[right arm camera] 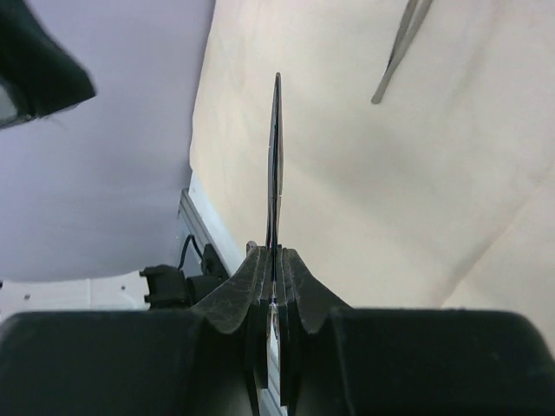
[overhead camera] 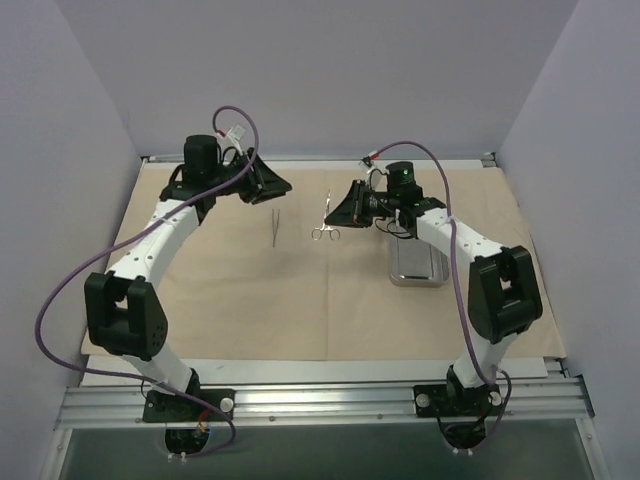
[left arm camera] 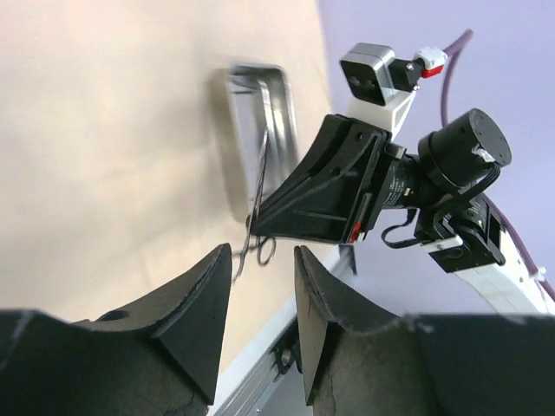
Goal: Open and lay out the surgical kit
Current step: Place the medical item in the surgical kit.
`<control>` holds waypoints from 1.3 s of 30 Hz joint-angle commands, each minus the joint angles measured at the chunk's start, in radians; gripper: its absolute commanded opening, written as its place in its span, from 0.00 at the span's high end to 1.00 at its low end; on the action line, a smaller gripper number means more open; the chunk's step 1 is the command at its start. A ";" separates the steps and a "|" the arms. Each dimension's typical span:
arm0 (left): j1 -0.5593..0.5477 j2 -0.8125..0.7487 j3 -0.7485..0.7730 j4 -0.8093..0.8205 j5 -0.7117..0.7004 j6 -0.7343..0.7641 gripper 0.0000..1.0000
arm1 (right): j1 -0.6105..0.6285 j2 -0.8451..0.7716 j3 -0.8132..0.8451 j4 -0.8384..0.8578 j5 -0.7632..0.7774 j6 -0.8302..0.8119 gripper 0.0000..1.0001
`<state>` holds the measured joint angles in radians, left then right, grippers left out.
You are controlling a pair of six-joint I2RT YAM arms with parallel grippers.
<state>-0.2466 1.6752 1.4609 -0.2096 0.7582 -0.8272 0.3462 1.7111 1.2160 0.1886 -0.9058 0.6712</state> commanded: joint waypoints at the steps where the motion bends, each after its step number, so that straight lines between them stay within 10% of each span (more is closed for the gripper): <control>1: 0.064 -0.113 -0.030 -0.281 -0.223 0.141 0.56 | 0.037 0.079 0.098 0.057 0.062 0.044 1.00; 20: 0.125 -0.243 -0.180 -0.522 -0.376 0.433 0.56 | 0.106 0.573 0.566 -0.118 0.192 0.010 1.00; 39: 0.141 -0.233 -0.205 -0.495 -0.344 0.427 0.56 | 0.126 0.726 0.655 -0.155 0.182 -0.024 1.00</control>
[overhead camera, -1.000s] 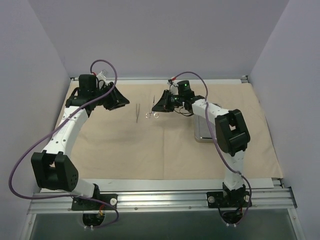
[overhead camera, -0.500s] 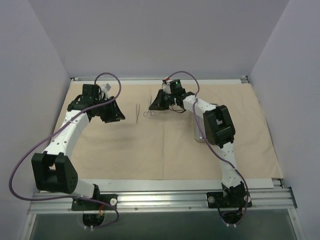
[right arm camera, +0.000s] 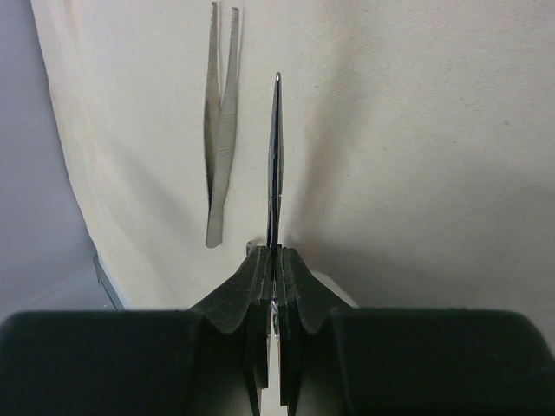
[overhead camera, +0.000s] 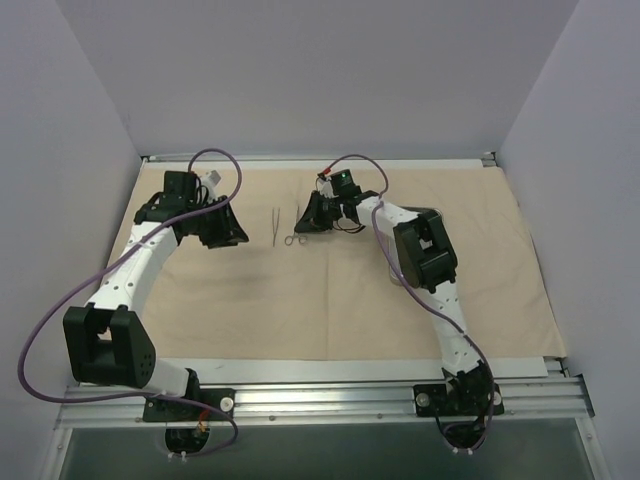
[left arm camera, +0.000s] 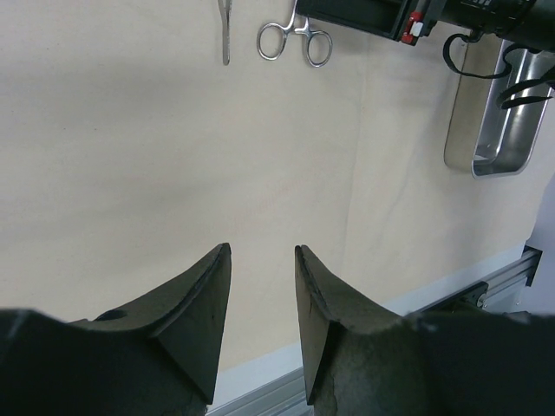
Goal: Open and lay out the surgical kit
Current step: Place the medical item in the surgical kit.
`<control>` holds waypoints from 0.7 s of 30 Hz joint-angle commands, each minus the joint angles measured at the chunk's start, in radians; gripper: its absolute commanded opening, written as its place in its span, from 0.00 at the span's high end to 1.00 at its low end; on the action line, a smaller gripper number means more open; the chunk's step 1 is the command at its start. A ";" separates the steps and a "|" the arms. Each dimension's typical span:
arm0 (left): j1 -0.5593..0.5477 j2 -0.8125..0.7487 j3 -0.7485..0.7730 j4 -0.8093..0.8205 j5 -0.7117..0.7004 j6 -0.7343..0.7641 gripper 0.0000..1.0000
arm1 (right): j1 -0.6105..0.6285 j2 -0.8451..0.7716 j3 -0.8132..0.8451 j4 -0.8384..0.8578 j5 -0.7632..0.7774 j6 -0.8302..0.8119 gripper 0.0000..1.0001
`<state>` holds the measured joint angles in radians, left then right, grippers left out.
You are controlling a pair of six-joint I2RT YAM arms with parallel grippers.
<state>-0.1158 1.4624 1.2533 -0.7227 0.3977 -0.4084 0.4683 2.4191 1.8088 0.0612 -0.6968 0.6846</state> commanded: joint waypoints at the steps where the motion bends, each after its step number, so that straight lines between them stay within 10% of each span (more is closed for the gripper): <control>1: 0.010 -0.020 0.001 0.019 0.018 0.005 0.56 | 0.004 0.023 0.067 -0.027 -0.027 -0.040 1.00; 15: 0.022 -0.002 0.000 0.028 0.030 0.003 0.56 | 0.003 0.118 0.176 -0.150 -0.035 -0.108 1.00; 21: 0.028 0.004 0.003 0.025 0.036 0.008 0.56 | 0.003 0.121 0.202 -0.184 -0.010 -0.126 0.80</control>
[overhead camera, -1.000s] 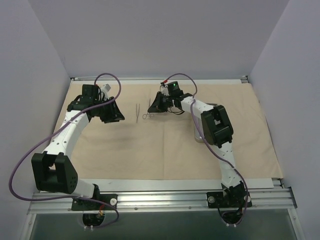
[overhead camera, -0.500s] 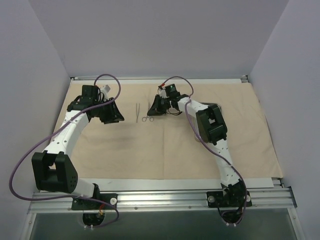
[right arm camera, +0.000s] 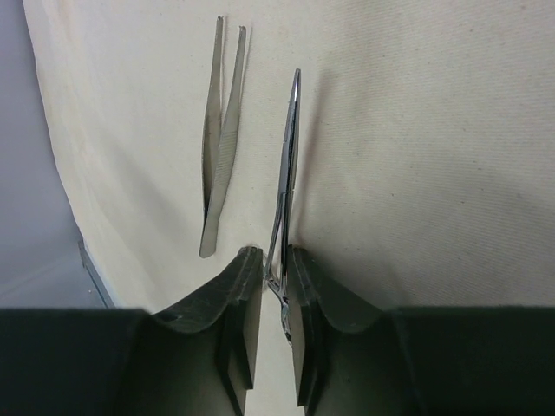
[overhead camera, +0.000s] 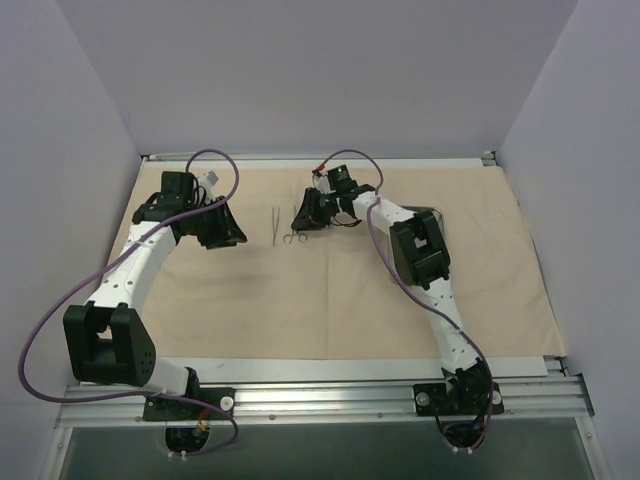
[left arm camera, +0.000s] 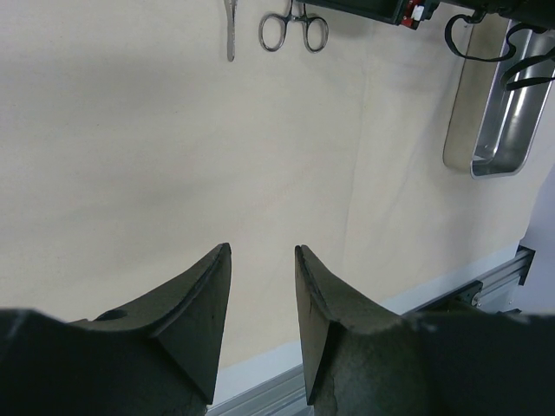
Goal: Open and lay out the surgical kit
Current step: Place the medical item in the surgical kit, then adjust the container in the surgical kit.
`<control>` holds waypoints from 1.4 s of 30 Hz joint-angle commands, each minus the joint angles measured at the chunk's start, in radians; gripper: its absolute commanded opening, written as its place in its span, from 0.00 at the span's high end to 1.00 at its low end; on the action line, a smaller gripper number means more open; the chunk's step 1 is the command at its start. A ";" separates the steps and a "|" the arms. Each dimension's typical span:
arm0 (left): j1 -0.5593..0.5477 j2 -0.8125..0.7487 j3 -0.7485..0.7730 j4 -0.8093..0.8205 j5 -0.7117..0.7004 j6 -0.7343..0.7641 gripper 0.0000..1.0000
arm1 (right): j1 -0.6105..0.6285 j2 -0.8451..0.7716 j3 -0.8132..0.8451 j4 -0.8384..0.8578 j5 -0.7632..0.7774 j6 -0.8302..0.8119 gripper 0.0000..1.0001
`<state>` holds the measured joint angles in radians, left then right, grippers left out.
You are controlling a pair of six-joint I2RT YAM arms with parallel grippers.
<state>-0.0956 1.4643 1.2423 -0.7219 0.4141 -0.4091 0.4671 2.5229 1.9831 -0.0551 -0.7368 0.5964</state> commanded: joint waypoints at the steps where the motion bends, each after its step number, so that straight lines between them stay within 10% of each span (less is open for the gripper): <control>1: 0.008 0.002 0.014 0.024 0.022 0.009 0.56 | 0.004 0.016 0.026 -0.068 0.033 -0.040 0.77; 27: 0.008 0.016 0.016 0.036 0.032 -0.002 0.56 | -0.080 -0.294 0.020 -0.241 0.428 -0.054 0.67; 35: 0.007 0.022 -0.001 0.068 0.046 -0.011 0.56 | -0.234 -0.545 -0.256 -0.229 0.698 0.043 0.83; 42: -0.007 0.037 0.005 0.076 0.064 -0.004 0.56 | -0.335 -0.601 -0.389 -0.314 0.784 -0.033 0.75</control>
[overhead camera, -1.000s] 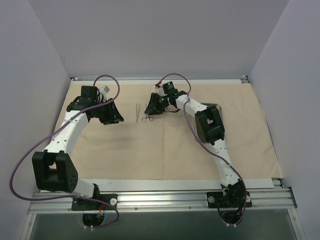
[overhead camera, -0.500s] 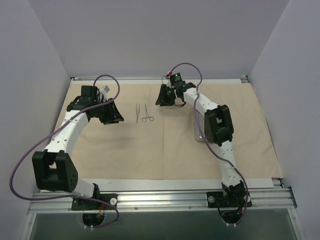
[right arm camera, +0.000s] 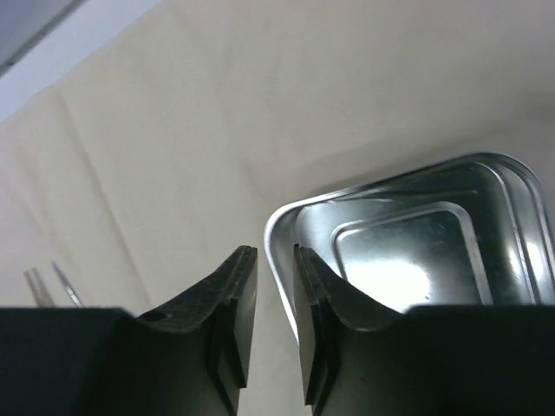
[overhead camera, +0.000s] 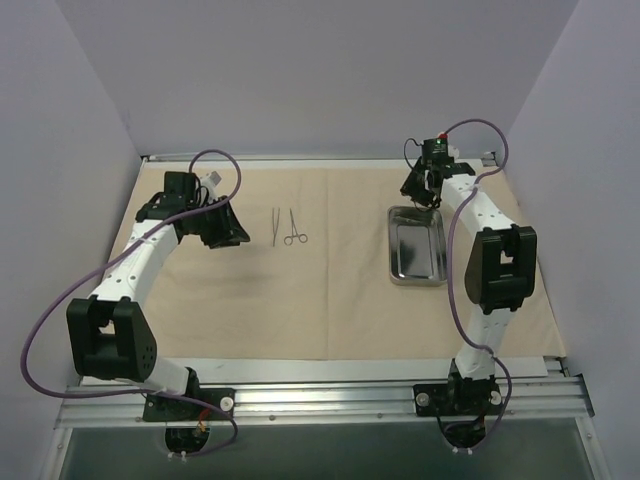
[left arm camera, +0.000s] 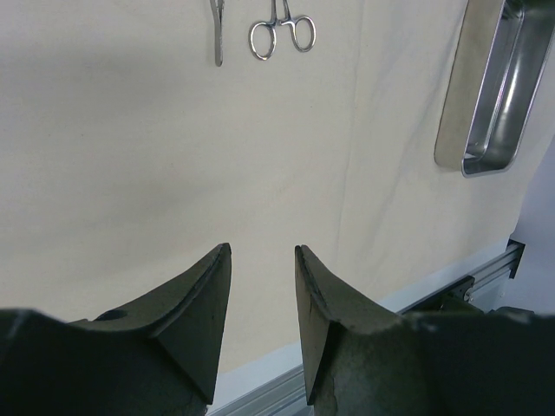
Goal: Open and lay out the surgical kit
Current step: Adjust the container in the surgical kit.
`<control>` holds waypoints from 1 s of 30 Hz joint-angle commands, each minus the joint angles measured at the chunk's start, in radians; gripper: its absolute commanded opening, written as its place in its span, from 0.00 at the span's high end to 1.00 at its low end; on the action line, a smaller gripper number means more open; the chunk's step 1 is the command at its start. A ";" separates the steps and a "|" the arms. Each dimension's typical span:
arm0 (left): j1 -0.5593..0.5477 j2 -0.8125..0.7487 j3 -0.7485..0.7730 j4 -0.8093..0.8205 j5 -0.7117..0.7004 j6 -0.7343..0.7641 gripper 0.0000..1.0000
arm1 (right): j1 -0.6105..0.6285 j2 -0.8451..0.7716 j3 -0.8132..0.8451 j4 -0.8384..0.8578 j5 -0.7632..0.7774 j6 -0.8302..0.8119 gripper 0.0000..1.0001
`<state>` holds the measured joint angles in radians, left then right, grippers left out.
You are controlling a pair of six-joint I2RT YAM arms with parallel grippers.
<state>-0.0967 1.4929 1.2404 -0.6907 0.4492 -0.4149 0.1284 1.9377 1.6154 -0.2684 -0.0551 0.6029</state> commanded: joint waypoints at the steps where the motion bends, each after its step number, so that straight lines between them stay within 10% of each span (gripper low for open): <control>1: -0.012 0.013 0.007 0.046 0.032 -0.002 0.56 | -0.006 -0.016 -0.022 -0.120 0.139 -0.055 0.68; 7: -0.044 0.033 0.013 0.059 0.046 -0.004 0.56 | -0.044 0.012 0.024 -0.264 0.250 -0.215 0.51; 30: -0.061 0.099 0.042 0.065 0.078 0.013 0.56 | -0.122 0.104 -0.054 -0.360 0.226 -0.361 0.57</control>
<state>-0.1562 1.5860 1.2423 -0.6685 0.4992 -0.4141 0.0063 2.0277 1.5646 -0.5636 0.2039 0.2745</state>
